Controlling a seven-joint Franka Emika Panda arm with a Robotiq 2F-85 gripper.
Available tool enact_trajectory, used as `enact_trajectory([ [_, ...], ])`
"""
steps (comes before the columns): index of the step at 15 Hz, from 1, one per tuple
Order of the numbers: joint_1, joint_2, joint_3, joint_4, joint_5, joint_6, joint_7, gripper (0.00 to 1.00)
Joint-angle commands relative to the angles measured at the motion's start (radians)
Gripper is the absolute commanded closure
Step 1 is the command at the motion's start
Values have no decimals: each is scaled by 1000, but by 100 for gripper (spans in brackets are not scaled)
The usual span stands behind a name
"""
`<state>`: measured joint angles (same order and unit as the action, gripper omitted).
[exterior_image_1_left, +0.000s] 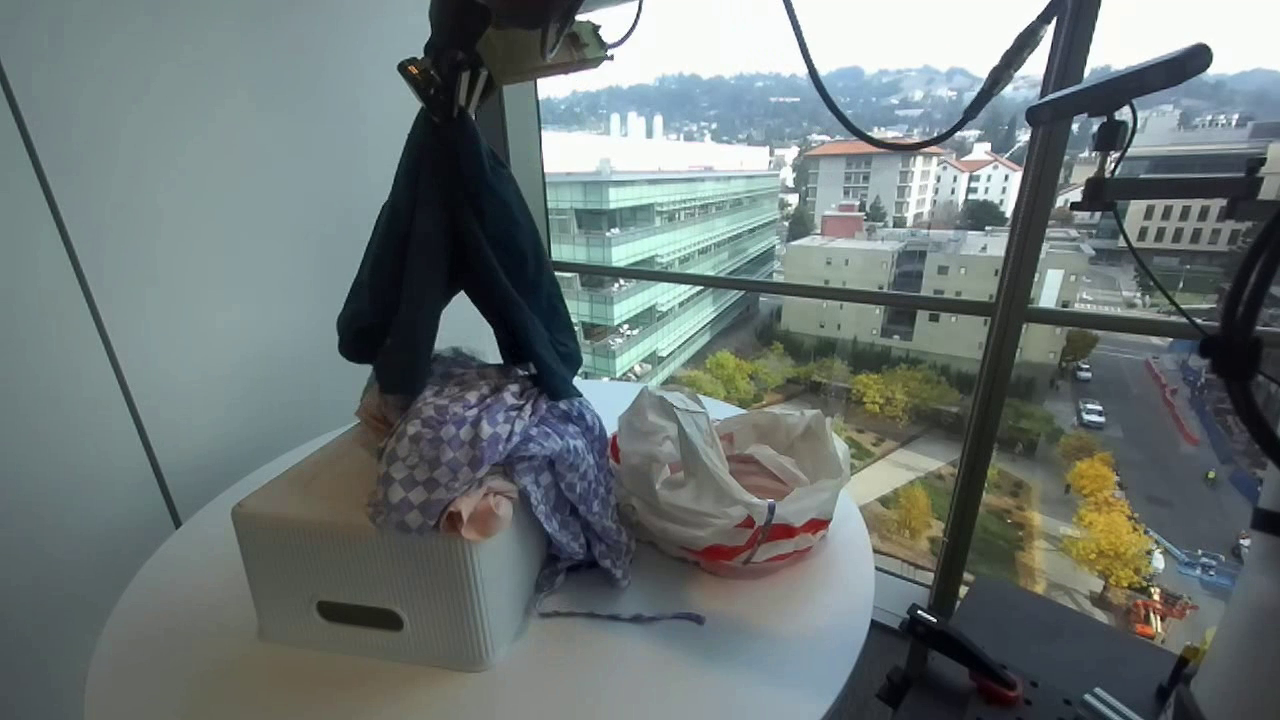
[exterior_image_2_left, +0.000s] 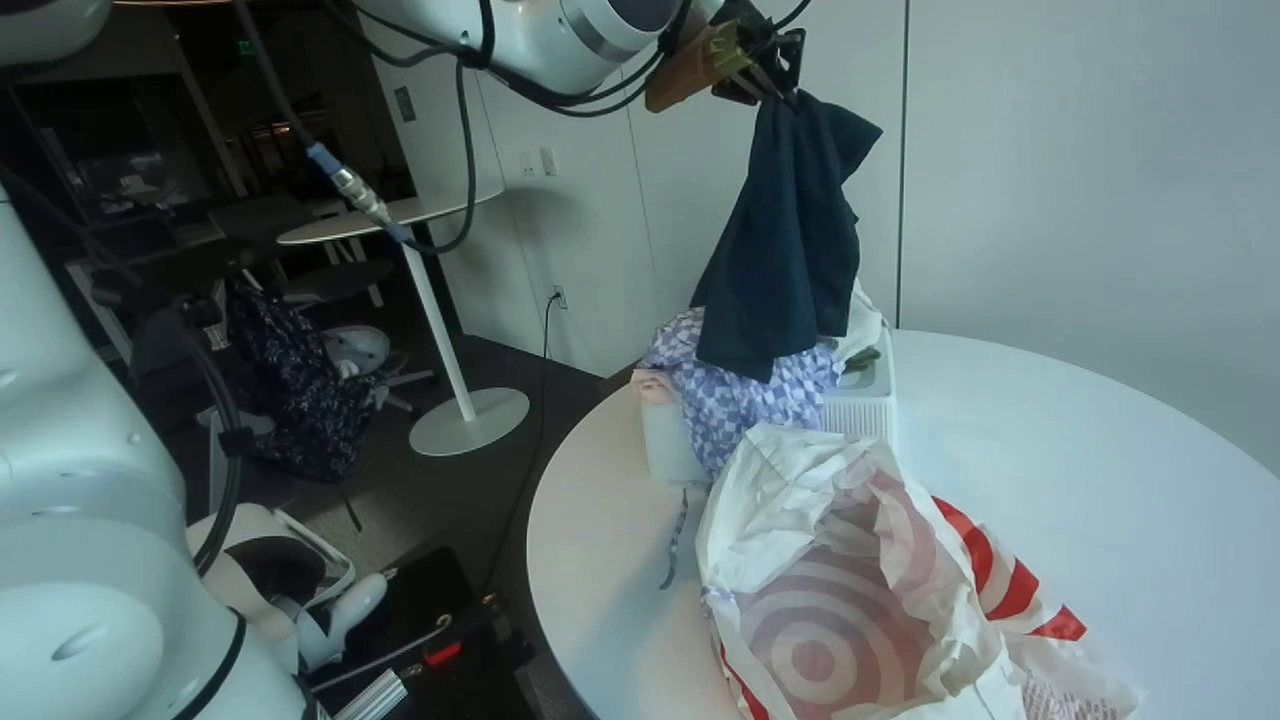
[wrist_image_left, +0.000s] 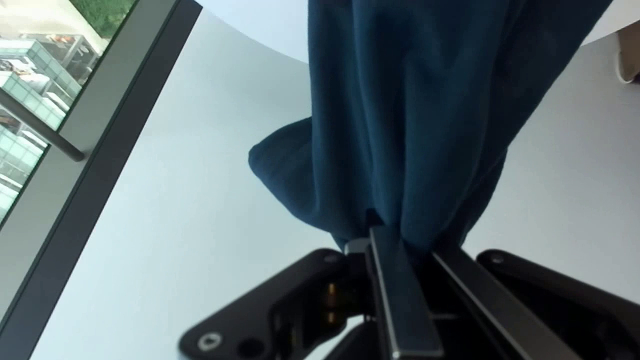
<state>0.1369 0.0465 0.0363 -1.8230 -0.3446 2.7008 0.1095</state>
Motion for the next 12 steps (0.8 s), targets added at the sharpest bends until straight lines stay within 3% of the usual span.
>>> enact_trajectory([
  [1, -19, -51, -31, 43, -42, -9, 111, 99],
  [11, -135, -204, -108, -6, -200, -153, 371, 99],
  [12, -185, -214, -79, -16, -190, -177, 373, 99],
])
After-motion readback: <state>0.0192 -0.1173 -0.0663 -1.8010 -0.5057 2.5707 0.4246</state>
